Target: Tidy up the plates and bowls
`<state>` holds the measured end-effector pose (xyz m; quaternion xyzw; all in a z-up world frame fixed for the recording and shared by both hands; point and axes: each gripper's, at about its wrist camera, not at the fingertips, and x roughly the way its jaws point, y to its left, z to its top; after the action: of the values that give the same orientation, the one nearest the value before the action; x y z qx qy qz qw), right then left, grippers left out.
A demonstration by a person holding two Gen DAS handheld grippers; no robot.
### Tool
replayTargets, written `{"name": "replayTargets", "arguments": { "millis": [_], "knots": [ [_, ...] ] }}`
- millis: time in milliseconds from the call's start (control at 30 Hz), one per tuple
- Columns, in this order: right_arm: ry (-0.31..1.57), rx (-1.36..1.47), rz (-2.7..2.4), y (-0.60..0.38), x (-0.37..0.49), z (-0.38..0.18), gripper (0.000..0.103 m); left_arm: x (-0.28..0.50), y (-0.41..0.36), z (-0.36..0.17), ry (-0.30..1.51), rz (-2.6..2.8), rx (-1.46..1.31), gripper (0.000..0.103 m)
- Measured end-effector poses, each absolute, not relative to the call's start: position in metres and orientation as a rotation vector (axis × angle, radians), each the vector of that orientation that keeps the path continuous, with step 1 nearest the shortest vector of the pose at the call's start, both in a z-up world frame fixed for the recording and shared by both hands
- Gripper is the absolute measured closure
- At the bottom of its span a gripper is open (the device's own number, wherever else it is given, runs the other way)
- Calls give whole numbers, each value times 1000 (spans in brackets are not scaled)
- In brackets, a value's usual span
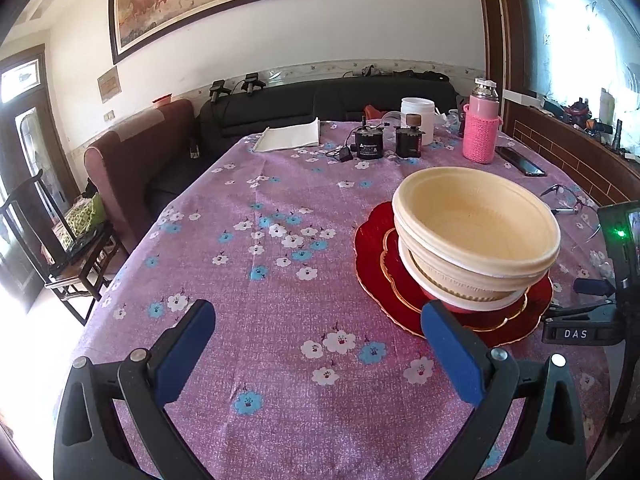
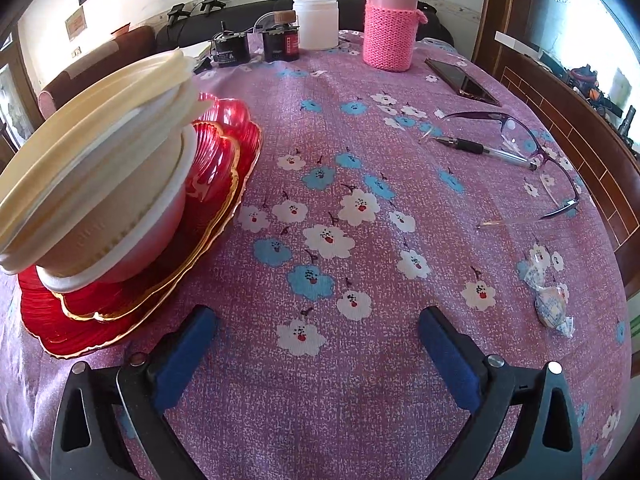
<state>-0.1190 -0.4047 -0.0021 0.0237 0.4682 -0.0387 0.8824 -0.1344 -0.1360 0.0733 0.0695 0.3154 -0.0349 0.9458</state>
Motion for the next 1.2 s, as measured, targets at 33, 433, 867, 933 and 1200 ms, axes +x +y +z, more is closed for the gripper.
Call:
{"name": "replayTargets", "arguments": {
  "millis": [33, 433, 867, 933, 1200],
  "knots": [
    [975, 49, -81, -405, -119, -2, 1, -132, -135, 74, 643, -67, 141, 0],
    [975, 51, -80, -405, -119, -2, 1, -101, -138, 81, 673, 17, 148, 0],
    [975, 49, -81, -404, -119, -2, 1, -87, -125, 76, 690, 17, 112, 0],
    [975, 49, -81, -404, -119, -2, 1, -87, -123, 76, 693, 12, 101, 0],
    [975, 49, -81, -405, -119, -2, 1, -89, -123, 76, 697, 6, 100, 0]
  ]
}}
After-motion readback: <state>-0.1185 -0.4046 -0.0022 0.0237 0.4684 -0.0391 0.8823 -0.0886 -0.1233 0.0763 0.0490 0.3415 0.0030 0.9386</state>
